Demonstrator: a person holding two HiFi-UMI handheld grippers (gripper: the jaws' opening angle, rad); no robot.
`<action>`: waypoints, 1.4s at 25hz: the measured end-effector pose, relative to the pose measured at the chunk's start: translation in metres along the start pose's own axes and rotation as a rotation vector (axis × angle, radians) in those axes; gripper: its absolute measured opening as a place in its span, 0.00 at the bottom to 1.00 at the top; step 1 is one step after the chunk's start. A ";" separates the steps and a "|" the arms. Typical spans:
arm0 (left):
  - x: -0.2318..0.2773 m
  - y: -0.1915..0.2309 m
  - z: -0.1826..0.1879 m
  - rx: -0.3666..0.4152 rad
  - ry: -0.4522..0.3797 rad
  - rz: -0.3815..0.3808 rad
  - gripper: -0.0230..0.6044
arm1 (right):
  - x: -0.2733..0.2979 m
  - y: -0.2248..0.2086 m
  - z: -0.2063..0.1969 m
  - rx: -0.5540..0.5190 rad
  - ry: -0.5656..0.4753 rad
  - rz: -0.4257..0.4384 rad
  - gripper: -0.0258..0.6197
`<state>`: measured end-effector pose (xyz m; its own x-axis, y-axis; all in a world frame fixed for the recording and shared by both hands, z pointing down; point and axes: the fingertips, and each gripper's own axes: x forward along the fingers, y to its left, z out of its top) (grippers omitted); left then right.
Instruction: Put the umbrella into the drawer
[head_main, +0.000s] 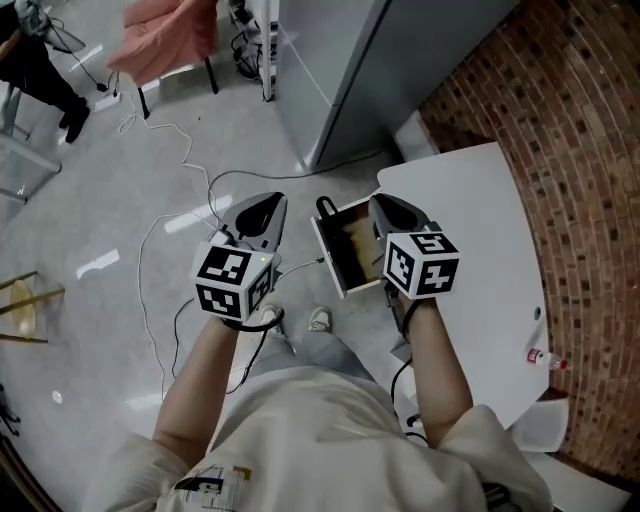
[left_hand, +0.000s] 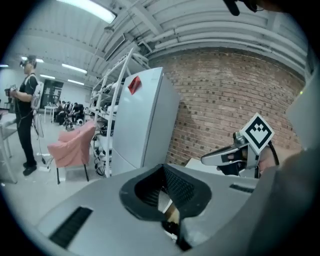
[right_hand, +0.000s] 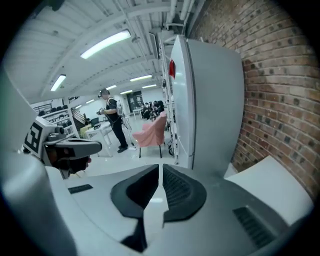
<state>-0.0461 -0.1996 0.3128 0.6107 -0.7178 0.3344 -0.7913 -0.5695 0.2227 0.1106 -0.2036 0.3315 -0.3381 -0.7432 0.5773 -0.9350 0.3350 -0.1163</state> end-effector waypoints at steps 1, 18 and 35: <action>-0.007 -0.001 0.012 0.025 -0.027 0.009 0.05 | -0.011 0.007 0.014 -0.003 -0.036 0.015 0.08; -0.127 -0.074 0.147 0.248 -0.317 -0.005 0.05 | -0.215 0.094 0.170 -0.185 -0.625 0.108 0.06; -0.136 -0.136 0.131 0.305 -0.293 -0.092 0.05 | -0.252 0.099 0.120 -0.203 -0.620 0.124 0.05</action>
<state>-0.0172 -0.0773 0.1167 0.6957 -0.7171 0.0420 -0.7149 -0.6969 -0.0567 0.0907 -0.0529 0.0775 -0.4972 -0.8676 -0.0100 -0.8672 0.4965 0.0376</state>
